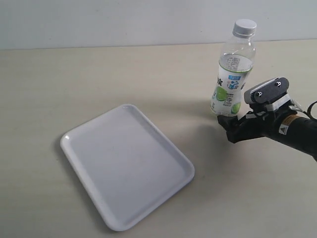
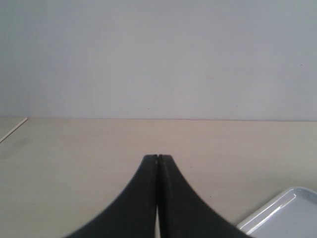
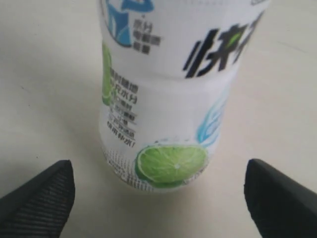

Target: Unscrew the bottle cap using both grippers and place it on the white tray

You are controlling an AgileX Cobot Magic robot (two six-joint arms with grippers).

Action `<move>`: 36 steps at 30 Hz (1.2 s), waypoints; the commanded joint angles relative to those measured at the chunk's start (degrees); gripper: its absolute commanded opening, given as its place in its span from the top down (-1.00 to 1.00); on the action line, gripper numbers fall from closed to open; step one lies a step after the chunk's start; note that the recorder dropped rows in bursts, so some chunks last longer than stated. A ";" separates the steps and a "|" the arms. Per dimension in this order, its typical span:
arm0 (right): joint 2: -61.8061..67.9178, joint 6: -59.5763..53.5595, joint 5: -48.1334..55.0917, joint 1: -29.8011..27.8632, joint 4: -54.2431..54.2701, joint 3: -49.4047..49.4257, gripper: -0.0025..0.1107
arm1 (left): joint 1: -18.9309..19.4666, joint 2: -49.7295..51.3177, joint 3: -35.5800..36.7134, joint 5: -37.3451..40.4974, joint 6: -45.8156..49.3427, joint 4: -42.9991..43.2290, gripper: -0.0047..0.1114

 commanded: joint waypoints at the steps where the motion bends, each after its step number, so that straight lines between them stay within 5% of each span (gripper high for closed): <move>1: 2.10 -0.62 -5.59 0.04 -0.64 -1.36 -0.60 | -0.28 -0.36 0.20 -0.24 -0.02 0.31 0.92; 36: 6.65 1.48 -9.64 0.04 -2.24 -9.93 -0.60 | -0.28 -0.36 0.20 -0.24 -0.02 0.31 0.92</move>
